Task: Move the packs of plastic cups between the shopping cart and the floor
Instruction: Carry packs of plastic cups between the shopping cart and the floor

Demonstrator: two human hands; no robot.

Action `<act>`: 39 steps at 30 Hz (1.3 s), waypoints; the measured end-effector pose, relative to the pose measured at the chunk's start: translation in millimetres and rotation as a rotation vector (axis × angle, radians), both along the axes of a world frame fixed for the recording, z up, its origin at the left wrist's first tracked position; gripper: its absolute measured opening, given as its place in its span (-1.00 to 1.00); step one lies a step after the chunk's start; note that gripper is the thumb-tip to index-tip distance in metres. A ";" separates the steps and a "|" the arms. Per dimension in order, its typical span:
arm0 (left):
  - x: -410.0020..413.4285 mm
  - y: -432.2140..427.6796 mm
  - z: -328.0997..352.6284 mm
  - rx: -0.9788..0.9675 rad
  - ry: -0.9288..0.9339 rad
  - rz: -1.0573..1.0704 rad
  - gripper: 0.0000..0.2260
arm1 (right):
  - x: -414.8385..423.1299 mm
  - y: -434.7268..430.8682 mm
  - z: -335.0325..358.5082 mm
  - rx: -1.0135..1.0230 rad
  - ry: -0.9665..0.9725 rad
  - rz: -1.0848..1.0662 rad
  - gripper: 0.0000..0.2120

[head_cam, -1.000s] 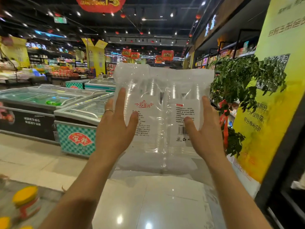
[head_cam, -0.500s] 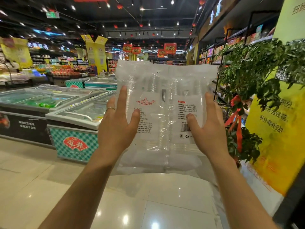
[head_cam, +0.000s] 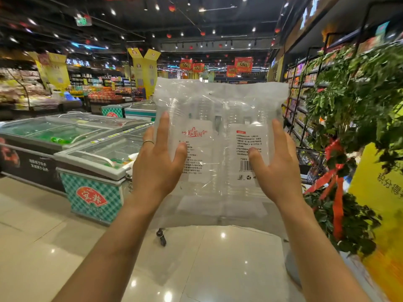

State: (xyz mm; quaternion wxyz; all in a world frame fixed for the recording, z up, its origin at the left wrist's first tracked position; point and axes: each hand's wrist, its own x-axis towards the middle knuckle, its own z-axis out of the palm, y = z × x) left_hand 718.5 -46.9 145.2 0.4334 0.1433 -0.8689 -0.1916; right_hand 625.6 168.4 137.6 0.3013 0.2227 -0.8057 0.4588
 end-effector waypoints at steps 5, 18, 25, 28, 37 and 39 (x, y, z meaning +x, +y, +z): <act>-64.7 10.3 -4.3 0.004 -0.002 0.006 -0.38 | -68.0 9.7 -2.2 0.002 0.008 0.026 -0.31; -265.5 -23.1 -26.5 0.030 -0.015 -0.060 -0.36 | -248.5 -17.4 -20.5 0.006 -0.014 -0.040 -0.33; -401.7 -87.6 -18.6 0.041 0.007 -0.086 -0.37 | -372.1 -78.8 -7.2 -0.005 -0.021 -0.058 -0.33; -449.6 -117.3 -14.6 0.038 0.015 -0.071 -0.39 | -420.2 -110.7 -2.0 0.000 -0.018 -0.057 -0.33; -554.7 -188.1 -18.2 0.019 -0.013 -0.016 -0.39 | -538.4 -184.9 -9.0 0.003 -0.054 0.007 -0.33; -575.6 -201.5 -20.3 0.023 -0.025 0.009 -0.39 | -565.9 -201.1 -11.5 0.006 -0.057 0.029 -0.33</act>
